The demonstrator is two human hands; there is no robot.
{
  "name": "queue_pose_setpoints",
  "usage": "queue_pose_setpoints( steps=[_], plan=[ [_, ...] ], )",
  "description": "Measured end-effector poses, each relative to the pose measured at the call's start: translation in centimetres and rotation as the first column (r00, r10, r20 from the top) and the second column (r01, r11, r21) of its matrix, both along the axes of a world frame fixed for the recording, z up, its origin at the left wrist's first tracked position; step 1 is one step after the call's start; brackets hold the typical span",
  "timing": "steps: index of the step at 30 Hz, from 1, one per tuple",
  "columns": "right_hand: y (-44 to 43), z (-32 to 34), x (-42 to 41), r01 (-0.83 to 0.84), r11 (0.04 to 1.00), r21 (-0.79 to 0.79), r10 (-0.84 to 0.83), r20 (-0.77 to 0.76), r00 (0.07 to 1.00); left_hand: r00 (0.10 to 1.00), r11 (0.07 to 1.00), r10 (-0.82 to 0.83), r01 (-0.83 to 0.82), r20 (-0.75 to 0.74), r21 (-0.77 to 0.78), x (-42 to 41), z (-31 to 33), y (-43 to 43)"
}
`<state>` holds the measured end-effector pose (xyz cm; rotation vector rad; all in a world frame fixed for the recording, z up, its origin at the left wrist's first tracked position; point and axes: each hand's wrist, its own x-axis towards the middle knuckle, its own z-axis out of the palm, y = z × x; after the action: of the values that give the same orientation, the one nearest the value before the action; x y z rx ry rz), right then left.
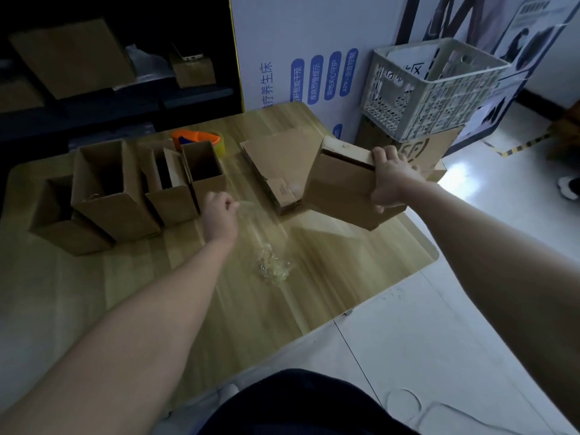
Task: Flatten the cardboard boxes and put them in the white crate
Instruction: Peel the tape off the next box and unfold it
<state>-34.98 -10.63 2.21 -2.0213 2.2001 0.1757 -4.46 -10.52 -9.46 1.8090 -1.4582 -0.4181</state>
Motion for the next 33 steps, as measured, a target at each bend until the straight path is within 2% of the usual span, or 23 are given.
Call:
queue_pose_setpoints(
  steps=[2,4,7,10,13,16,18,21,23,25,28,30,33],
  plan=[
    [0.0,-0.3,0.4,0.011,0.999,-0.030,-0.011,0.024,1.000,0.976,0.979,-0.202,0.200,0.080,0.033,-1.5,-1.2,0.8],
    [0.0,-0.4,0.1,0.026,0.999,-0.048,-0.025,0.033,0.999,0.898,0.905,-0.412,0.384,0.155,0.182,-2.6,-2.9,1.9],
    [0.2,-0.8,-0.5,0.035,0.998,-0.044,-0.033,0.055,0.998,0.763,0.765,-0.610,0.499,0.213,0.407,-4.1,-5.6,3.8],
    [0.5,-1.1,-0.9,0.035,0.999,-0.038,-0.032,0.072,0.997,0.735,0.690,-0.658,0.502,0.164,0.522,-4.6,-7.1,4.6],
    [0.3,-1.1,-0.5,0.020,0.998,-0.055,-0.015,0.086,0.996,0.744,0.633,-0.662,0.490,0.091,0.599,-4.4,-7.1,4.2],
    [-0.3,-1.0,1.1,0.000,0.998,-0.062,0.007,0.109,0.994,0.793,0.584,-0.595,0.540,-0.133,0.606,-4.1,-6.1,3.8],
    [-0.9,-0.8,2.4,0.002,0.999,-0.052,0.007,0.163,0.987,0.831,0.612,-0.492,0.543,-0.260,0.575,-3.6,-5.1,3.7],
    [-2.0,-0.6,4.1,-0.002,0.999,-0.037,0.011,0.250,0.968,0.893,0.762,-0.357,0.448,-0.275,0.467,-2.5,-3.6,3.2],
    [-2.6,-0.5,5.2,-0.026,0.999,-0.023,0.031,0.273,0.961,0.925,0.872,-0.198,0.318,-0.324,0.373,-2.1,-2.1,2.4],
    [-2.9,-0.7,6.7,-0.061,0.998,-0.016,0.063,0.287,0.956,0.865,0.939,-0.032,0.198,-0.501,0.281,-1.9,0.3,1.2],
    [-2.8,-1.3,9.2,-0.110,0.994,-0.003,0.106,0.284,0.953,0.680,0.953,-0.009,0.227,-0.733,0.199,-1.7,4.0,-0.2],
    [-2.5,-1.9,10.6,-0.132,0.991,0.011,0.124,0.263,0.957,0.582,0.944,-0.033,0.285,-0.812,0.166,-1.7,5.7,-0.5],
    [-2.2,-3.1,11.2,-0.153,0.985,0.076,0.124,0.295,0.947,0.559,0.937,0.023,0.276,-0.829,0.213,-1.7,6.0,-0.6]
  ],
)
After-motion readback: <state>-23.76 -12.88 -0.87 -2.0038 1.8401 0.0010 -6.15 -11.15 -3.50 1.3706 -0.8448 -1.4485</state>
